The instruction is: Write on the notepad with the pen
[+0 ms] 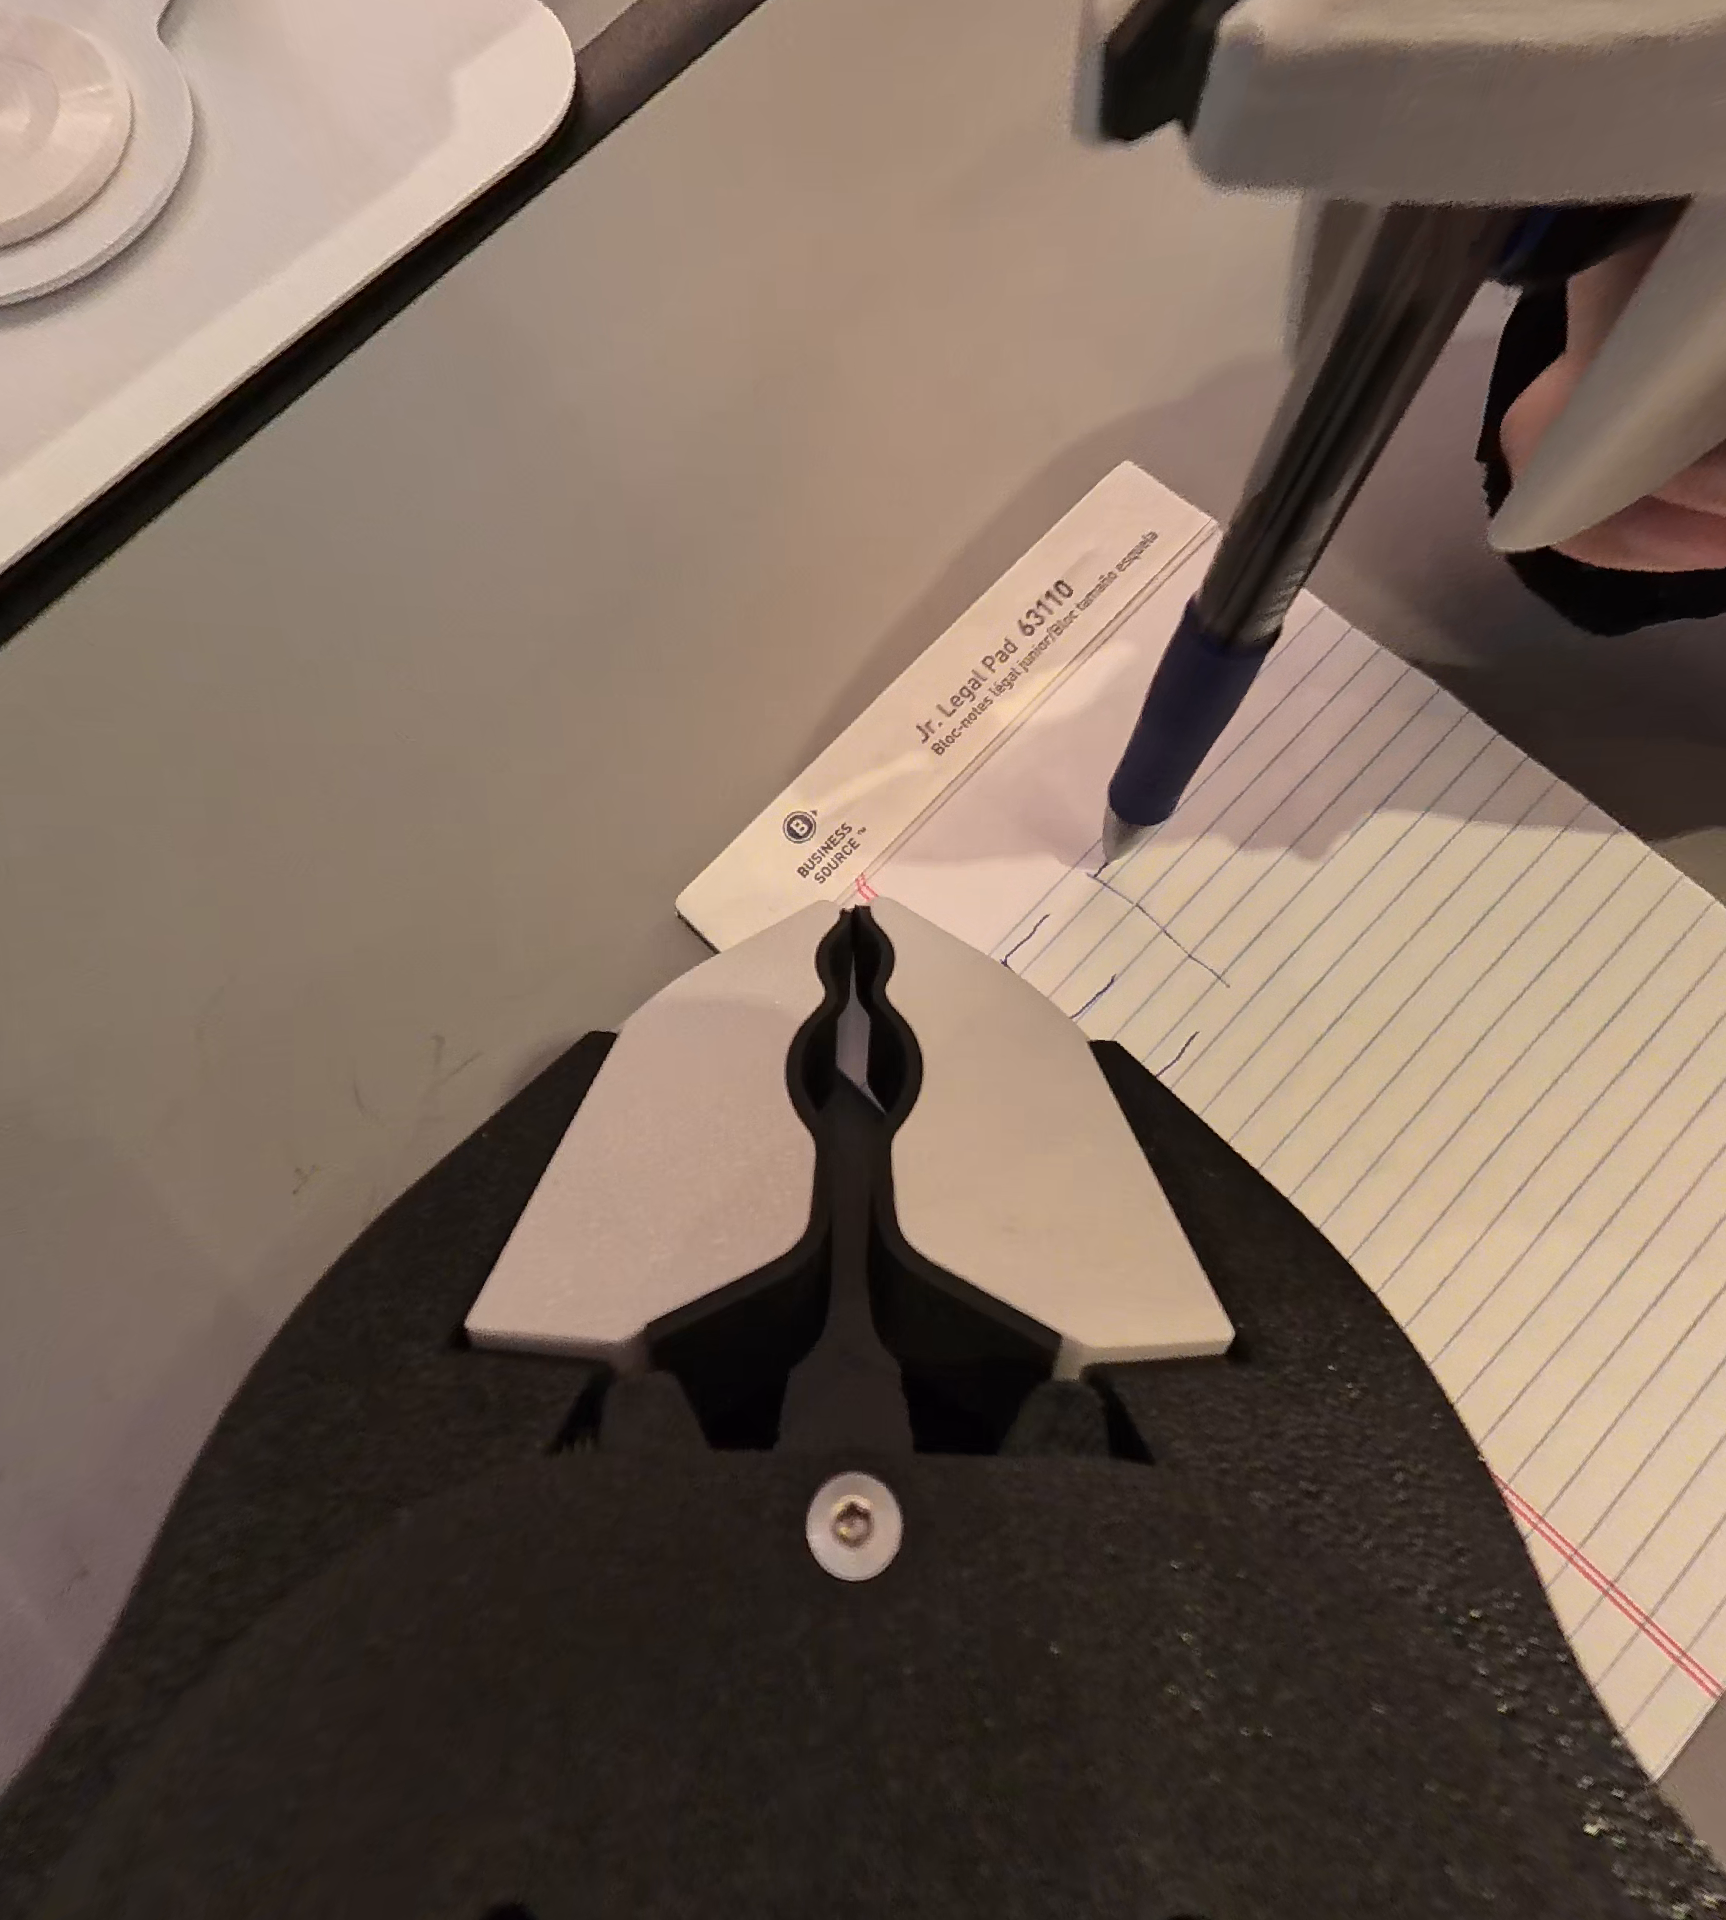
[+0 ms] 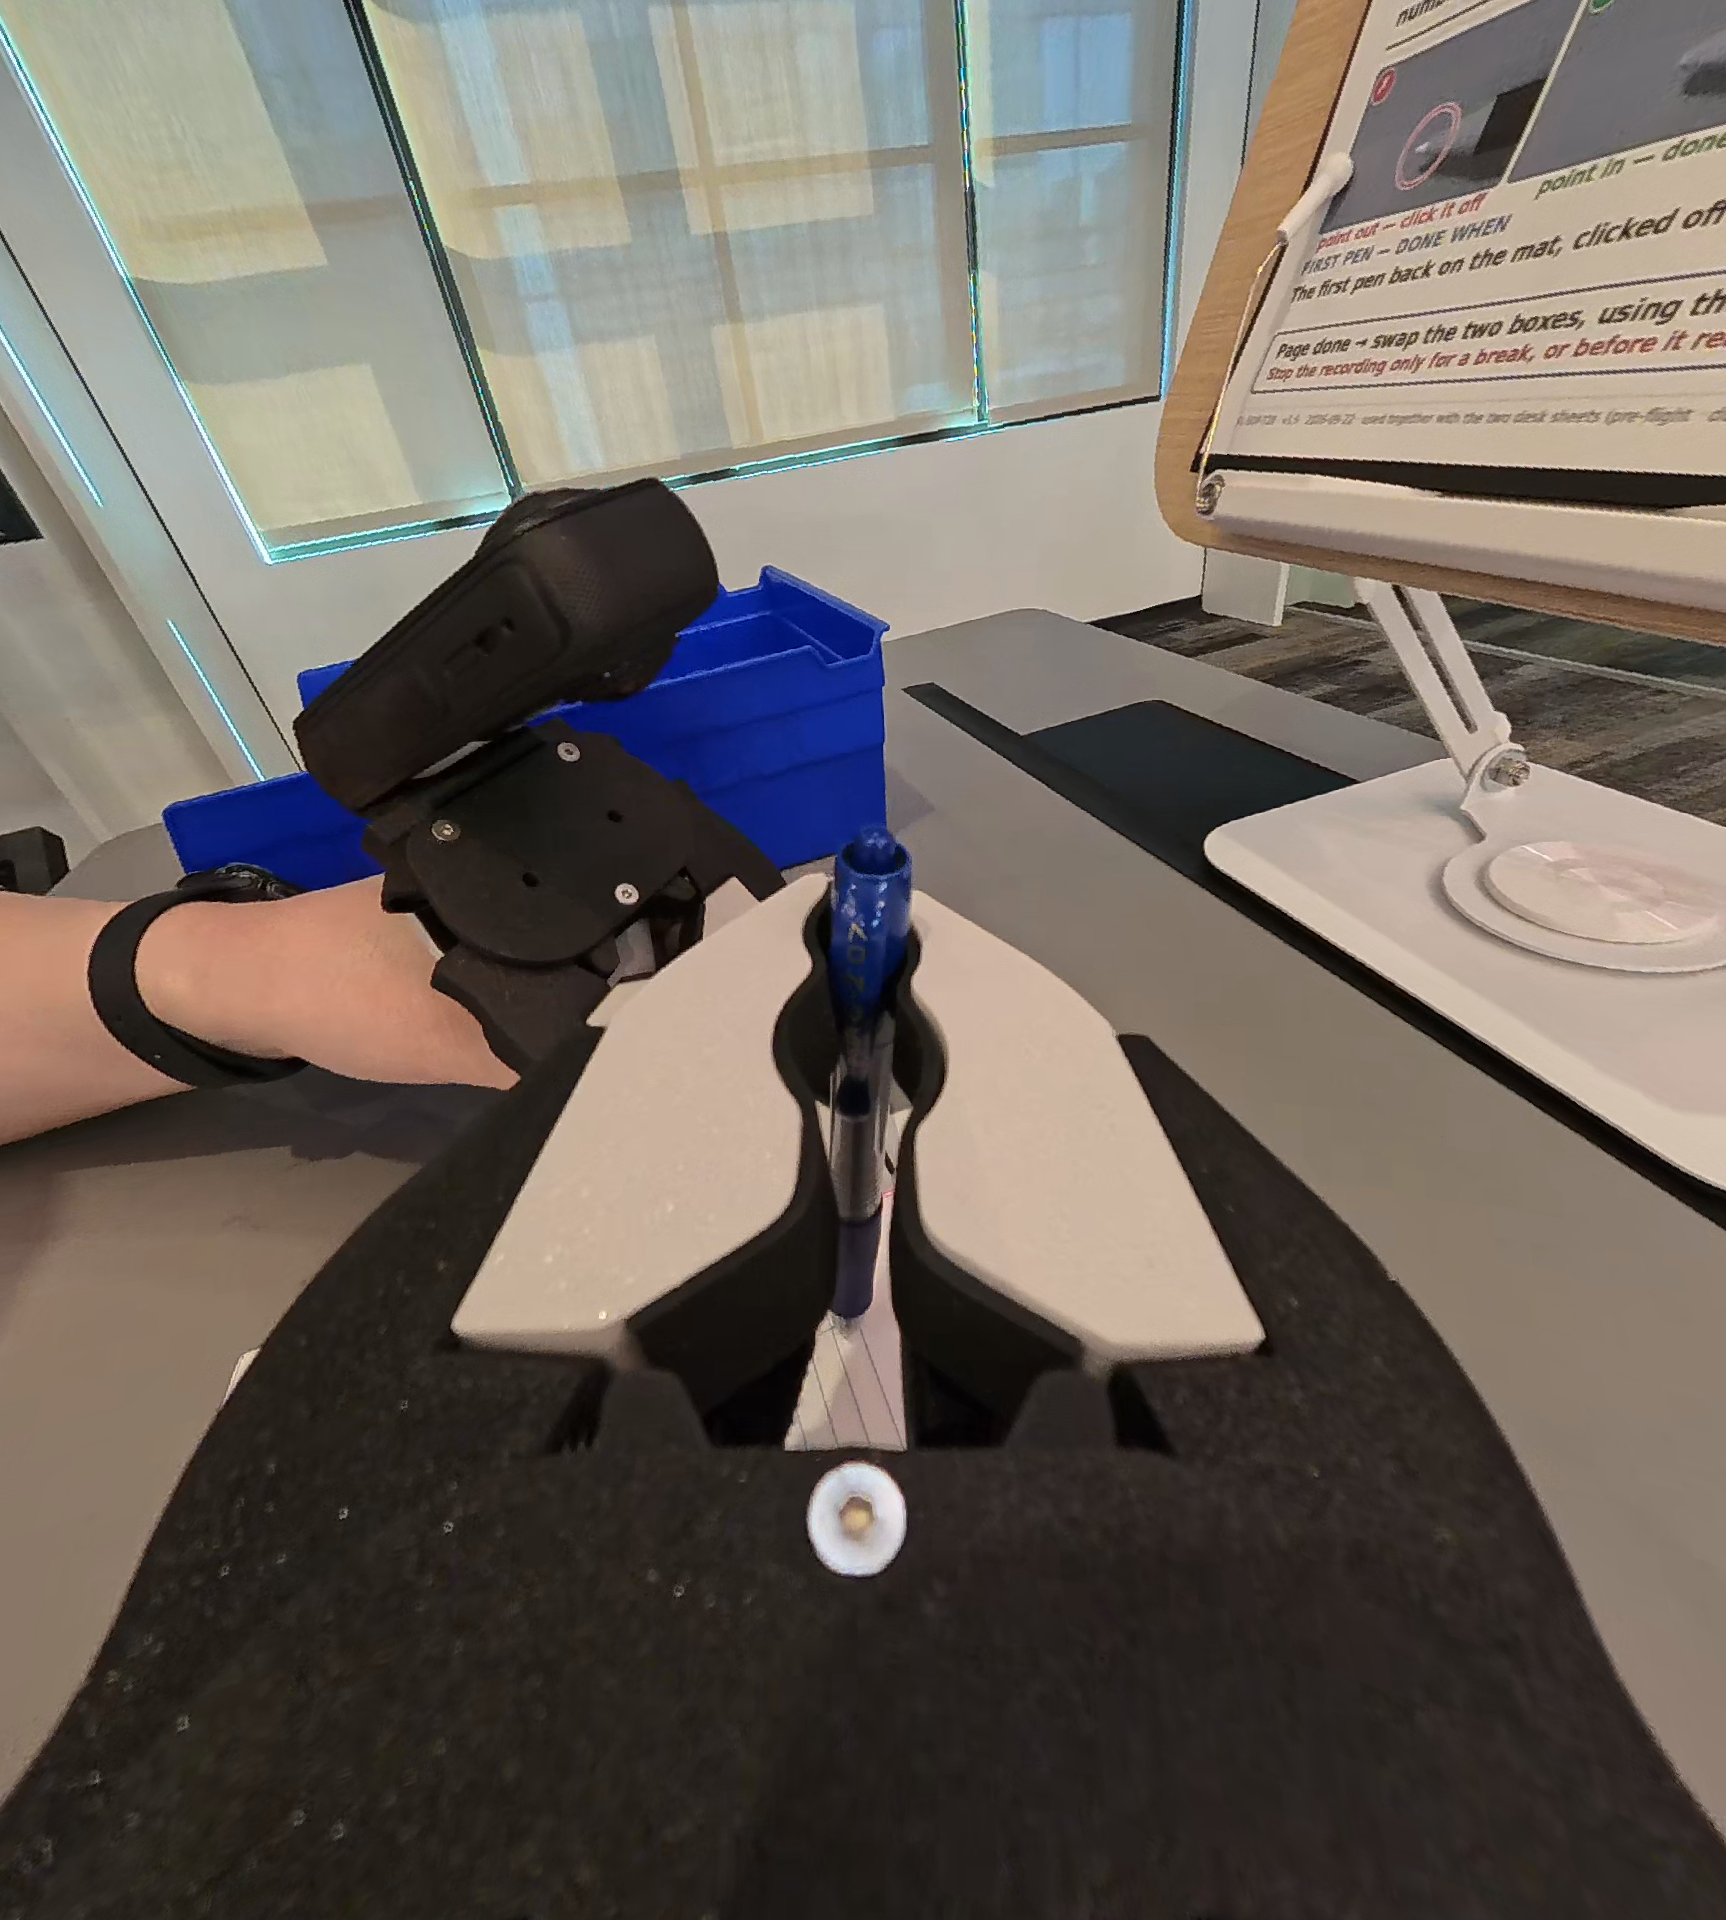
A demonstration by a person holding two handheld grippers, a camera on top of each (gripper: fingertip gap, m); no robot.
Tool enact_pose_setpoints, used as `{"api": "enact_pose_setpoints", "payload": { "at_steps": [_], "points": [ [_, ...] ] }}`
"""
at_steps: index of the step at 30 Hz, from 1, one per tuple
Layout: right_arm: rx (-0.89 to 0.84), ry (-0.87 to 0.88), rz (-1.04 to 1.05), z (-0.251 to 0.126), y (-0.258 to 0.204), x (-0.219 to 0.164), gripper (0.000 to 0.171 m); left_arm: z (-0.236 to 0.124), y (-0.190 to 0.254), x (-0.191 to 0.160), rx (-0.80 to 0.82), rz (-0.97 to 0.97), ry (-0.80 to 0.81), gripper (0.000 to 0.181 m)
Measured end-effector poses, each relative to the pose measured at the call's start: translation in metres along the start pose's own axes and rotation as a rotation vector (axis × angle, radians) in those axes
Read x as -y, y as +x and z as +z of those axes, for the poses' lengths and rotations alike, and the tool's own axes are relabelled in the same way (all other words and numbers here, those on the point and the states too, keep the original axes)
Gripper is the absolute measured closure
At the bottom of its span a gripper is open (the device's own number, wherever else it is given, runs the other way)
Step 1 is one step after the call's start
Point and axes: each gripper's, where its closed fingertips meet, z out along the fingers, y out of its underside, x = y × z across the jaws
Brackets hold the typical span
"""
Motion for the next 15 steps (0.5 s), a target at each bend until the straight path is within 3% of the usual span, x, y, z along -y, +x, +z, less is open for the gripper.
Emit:
{"api": "enact_pose_setpoints", "payload": {
  "at_steps": [15],
  "points": [
    [-0.012,-0.013,0.002,-0.0097,0.0036,-0.0003,0.166,-0.0001,0.0001,0.0001,-0.003,-0.002,0.002,0.181]
  ]
}}
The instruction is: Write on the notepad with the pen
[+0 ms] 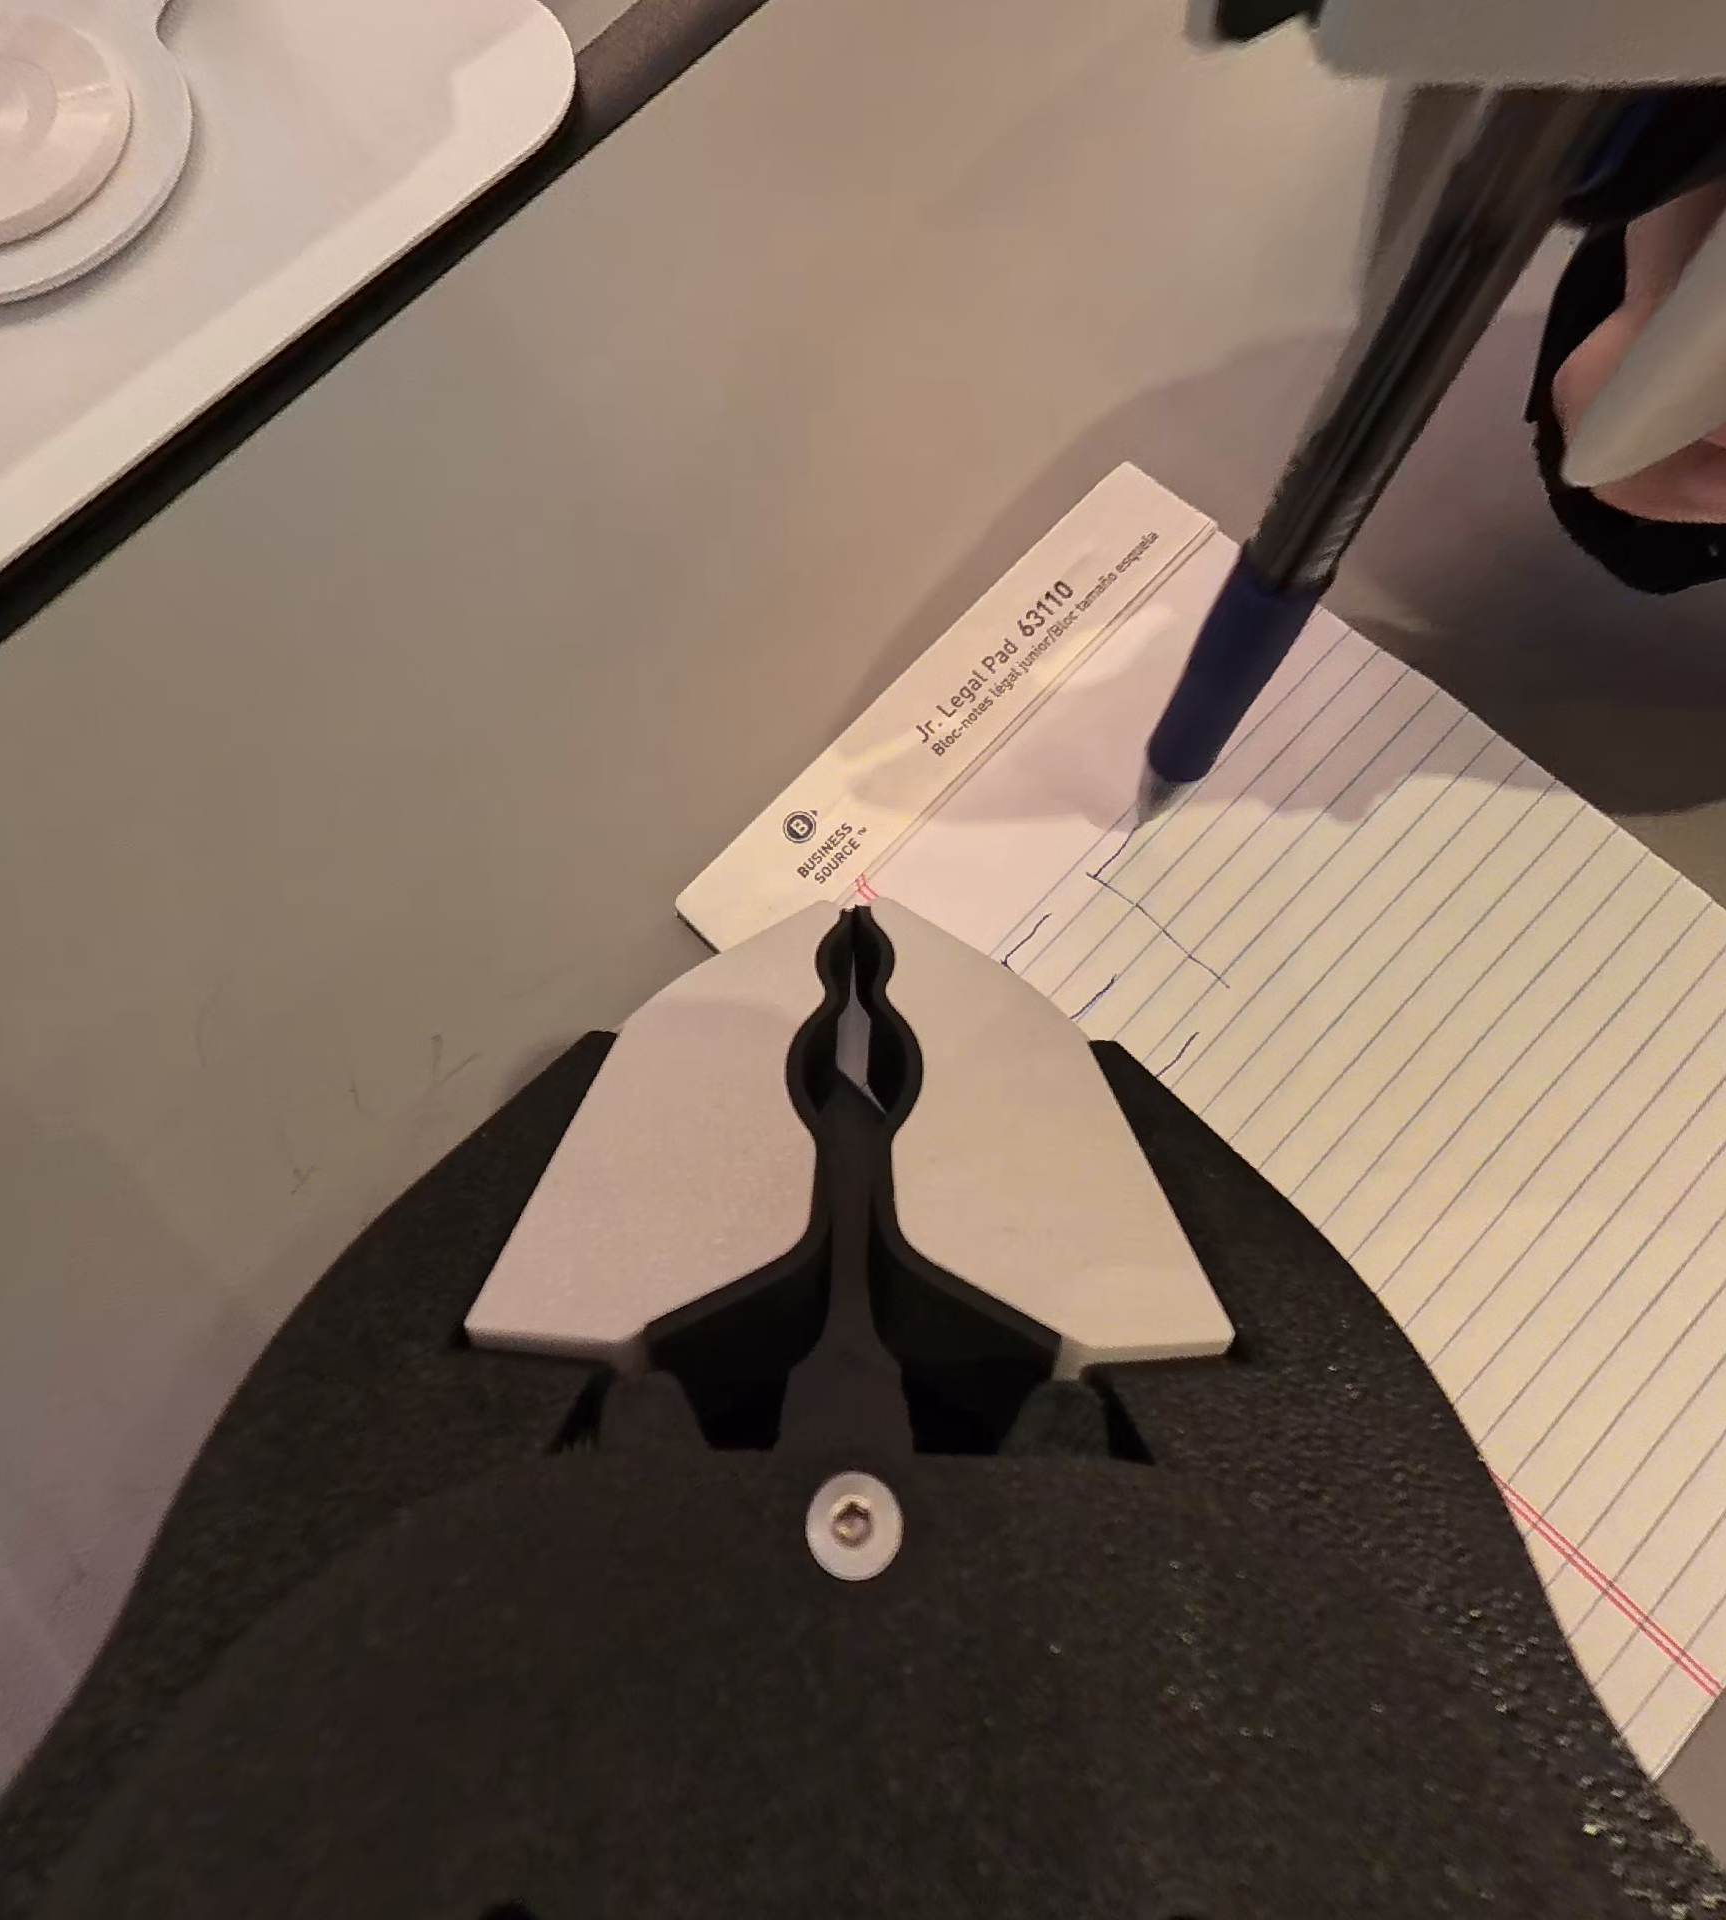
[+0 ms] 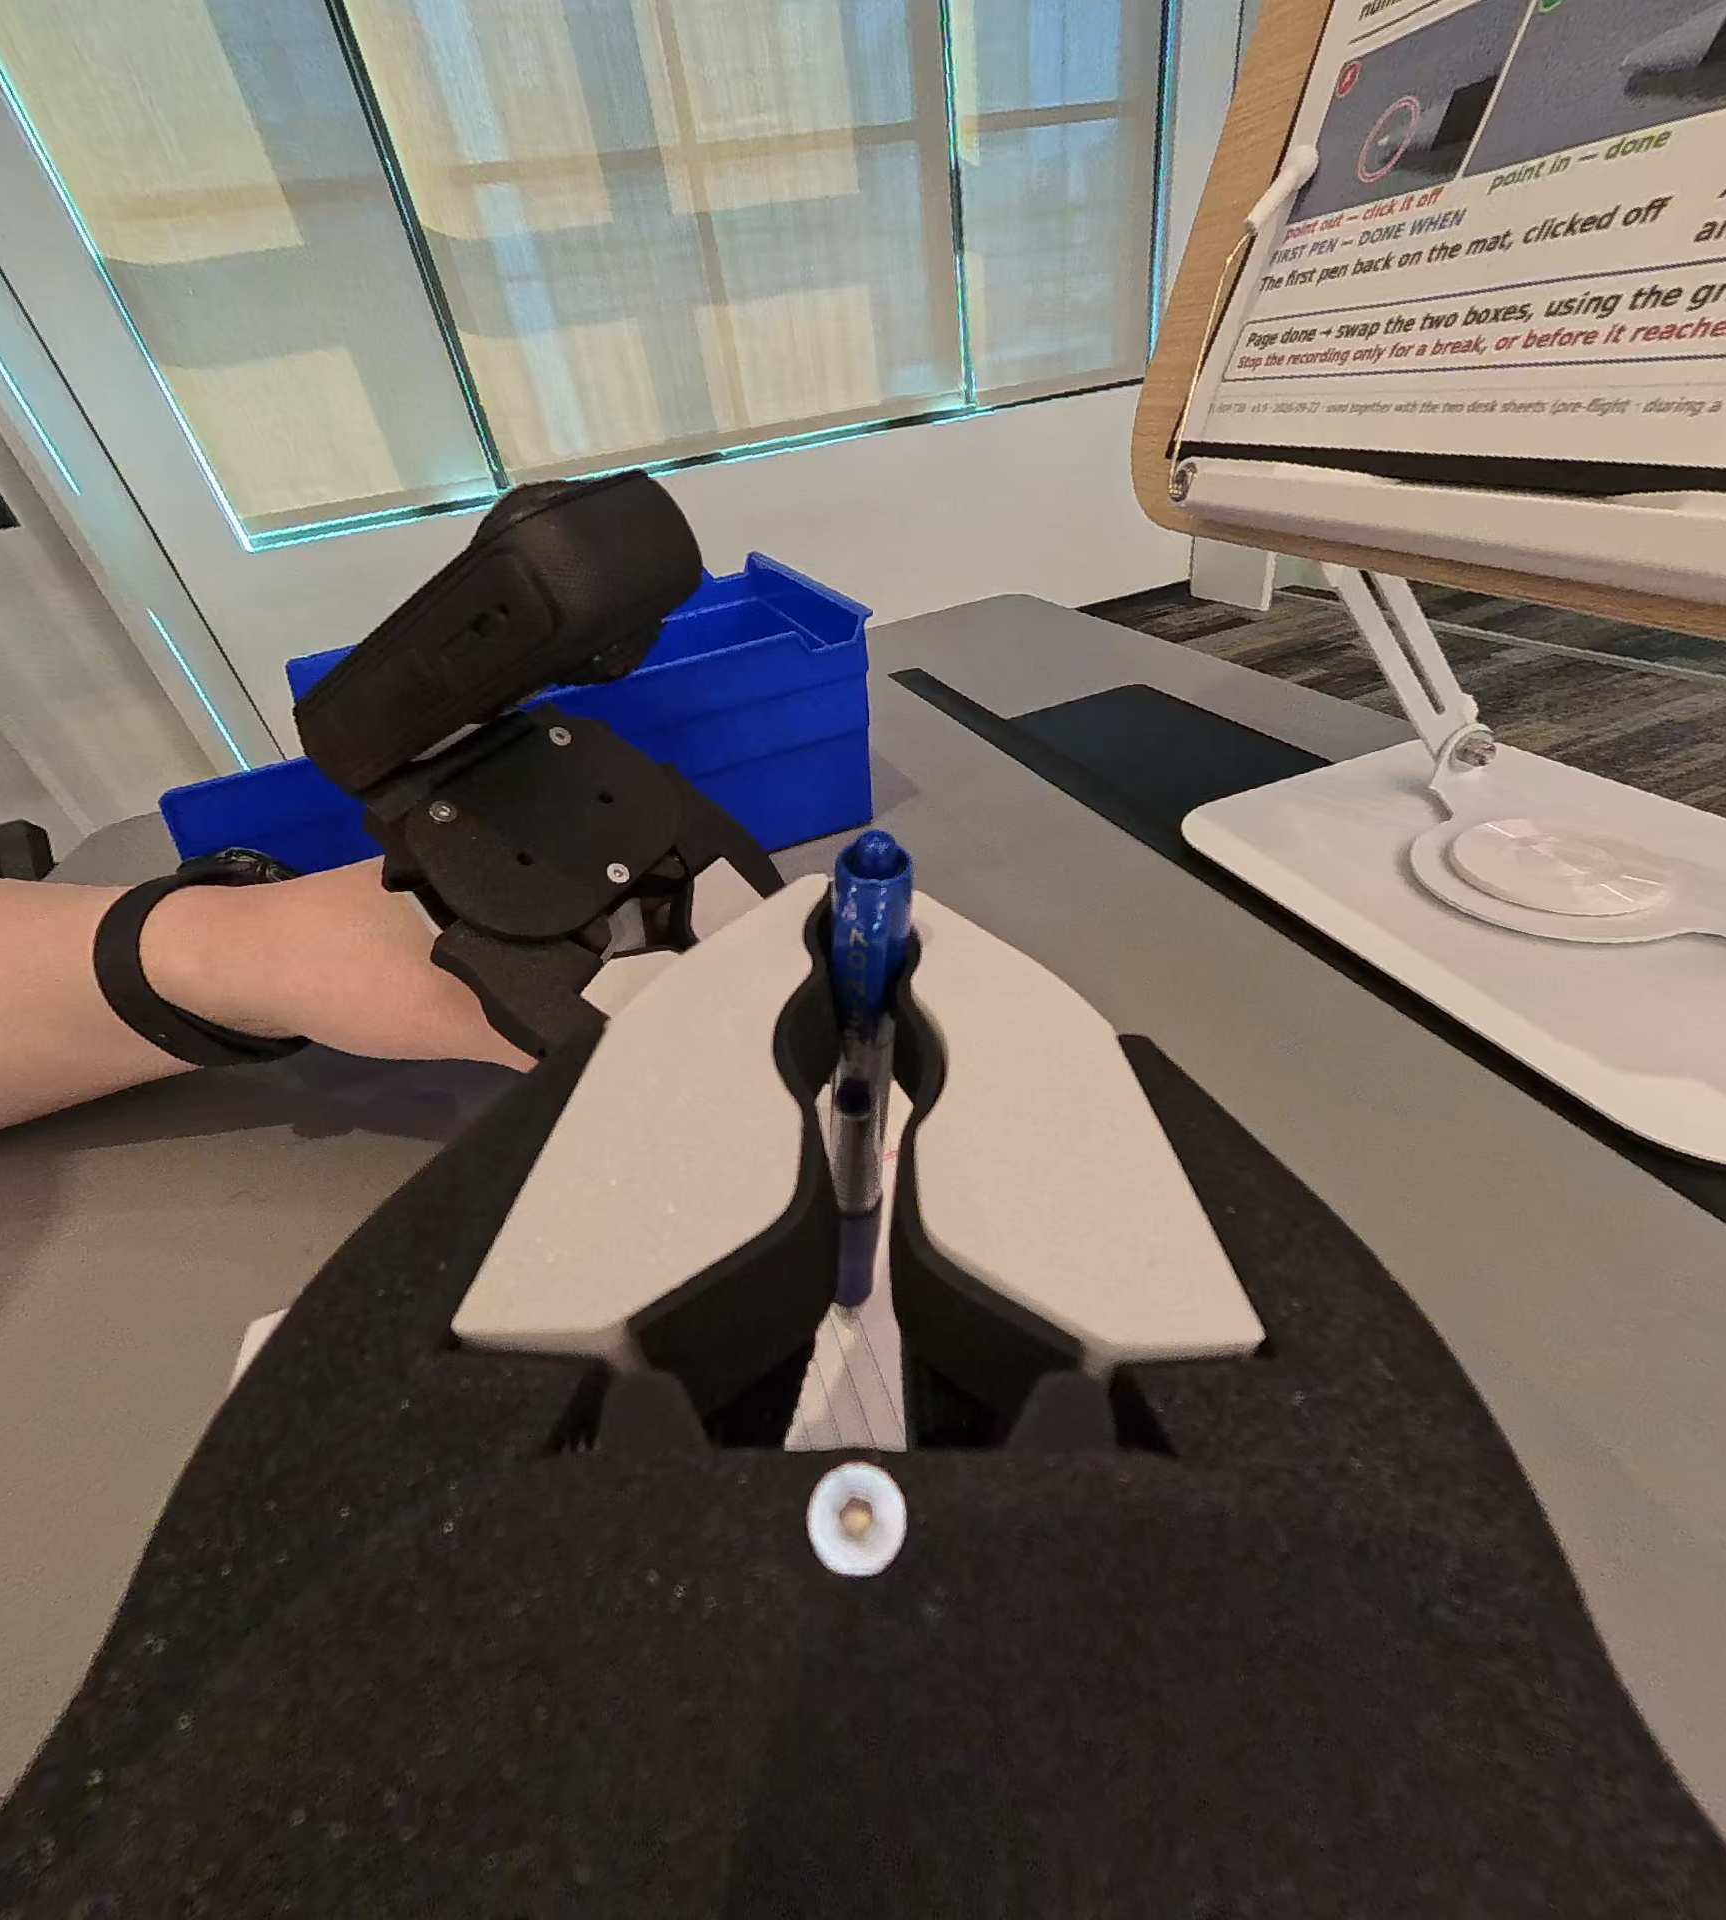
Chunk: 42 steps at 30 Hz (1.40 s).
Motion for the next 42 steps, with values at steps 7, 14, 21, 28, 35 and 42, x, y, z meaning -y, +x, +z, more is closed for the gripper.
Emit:
{"api": "enact_pose_setpoints", "payload": {
  "at_steps": [7,14,21,28,35,42],
  "points": [
    [0.077,0.026,-0.036,0.003,-0.024,0.009,0.166,0.000,0.000,0.000,0.001,0.001,-0.001,0.181],
    [0.074,0.021,-0.025,0.005,-0.023,0.004,0.166,0.000,0.000,0.000,0.002,0.002,-0.001,0.181],
    [0.077,0.013,-0.017,0.007,-0.022,0.001,0.166,0.000,0.000,0.000,0.002,0.002,-0.001,0.181],
    [0.076,-0.010,-0.025,0.009,-0.022,-0.003,0.166,0.000,0.000,0.000,0.002,0.002,-0.001,0.181],
    [0.073,-0.025,-0.008,0.004,-0.019,-0.004,0.166,0.000,0.000,0.000,0.000,0.000,0.001,0.181],
    [0.067,-0.040,-0.002,-0.004,-0.016,-0.005,0.166,0.000,0.000,0.000,-0.002,-0.001,0.002,0.181]
  ]
}}
